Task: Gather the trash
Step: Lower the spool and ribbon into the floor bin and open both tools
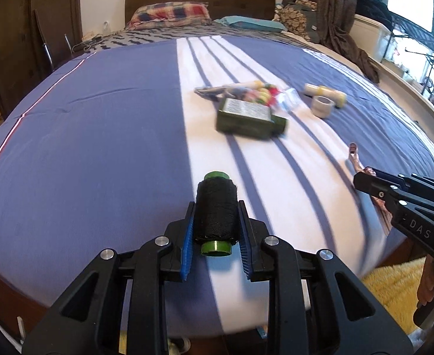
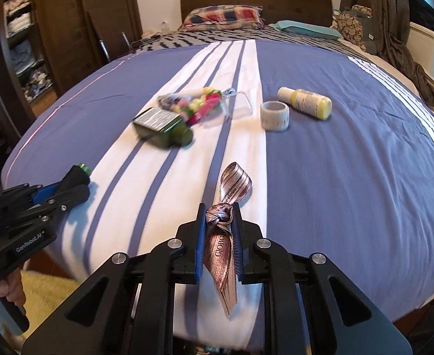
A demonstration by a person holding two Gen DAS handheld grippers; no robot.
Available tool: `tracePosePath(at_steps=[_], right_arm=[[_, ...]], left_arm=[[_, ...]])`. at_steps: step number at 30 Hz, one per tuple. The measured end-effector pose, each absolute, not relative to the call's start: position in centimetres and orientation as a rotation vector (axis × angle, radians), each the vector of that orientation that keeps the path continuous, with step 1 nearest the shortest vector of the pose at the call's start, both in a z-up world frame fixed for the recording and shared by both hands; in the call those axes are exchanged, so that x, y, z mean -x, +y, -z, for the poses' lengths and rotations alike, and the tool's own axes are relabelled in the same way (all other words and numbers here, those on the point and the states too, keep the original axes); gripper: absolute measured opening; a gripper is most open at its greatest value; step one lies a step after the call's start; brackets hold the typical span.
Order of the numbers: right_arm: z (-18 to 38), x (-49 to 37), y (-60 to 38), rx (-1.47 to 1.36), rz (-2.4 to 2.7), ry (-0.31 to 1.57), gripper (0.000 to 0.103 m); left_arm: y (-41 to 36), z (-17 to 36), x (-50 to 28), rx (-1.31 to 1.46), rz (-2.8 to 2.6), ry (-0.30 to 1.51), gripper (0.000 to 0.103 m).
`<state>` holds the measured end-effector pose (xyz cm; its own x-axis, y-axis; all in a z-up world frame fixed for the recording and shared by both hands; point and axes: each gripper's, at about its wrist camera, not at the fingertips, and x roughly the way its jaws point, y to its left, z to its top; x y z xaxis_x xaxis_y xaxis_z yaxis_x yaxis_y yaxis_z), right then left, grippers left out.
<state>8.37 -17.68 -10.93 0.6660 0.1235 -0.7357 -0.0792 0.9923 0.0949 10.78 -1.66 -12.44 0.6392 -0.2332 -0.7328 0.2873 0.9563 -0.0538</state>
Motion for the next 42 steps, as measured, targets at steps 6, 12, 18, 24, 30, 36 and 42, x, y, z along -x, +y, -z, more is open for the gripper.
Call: tracePosePath(at_steps=[6,12,18,24,30,36,42], right_arm=[[10.5,-4.3,-17.4,-0.069,-0.139,0.809,0.017],[10.3,-0.6,-17.3,-0.075,-0.147,0.792,0.017],[10.9,1.9,-17.4,-0.068,-0.145,0.799,0.017],[13.4,3.3,-18.0,-0.068,-0.137,0.857,0.017],[17.6,4.1,-18.8,-0.084,-0.132,0.961,0.017],[21.3,4.0,-18.5,-0.117,-0.184,1.064,0.017],[24.6,3.7,-17.2,-0.121,-0.222,1.164,0.017]], left_arm=[[-2.0,11.6,-6.3,-0.076,0.325,0.796,0.025],[-2.3,11.6,-2.6,-0.086,0.342,0.784,0.025],[-2.7,13.4,0.4,-0.097,0.368,0.821,0.025],[-3.1,16.8,2.8,-0.116,0.386,0.893,0.025],[-3.0,21.0,3.8,-0.122,0.394,1.001,0.025],[-2.9,25.7,3.4,-0.106,0.422,1.136,0.025],[-2.9,29.2,2.9,-0.081,0.451,1.252,0.025]])
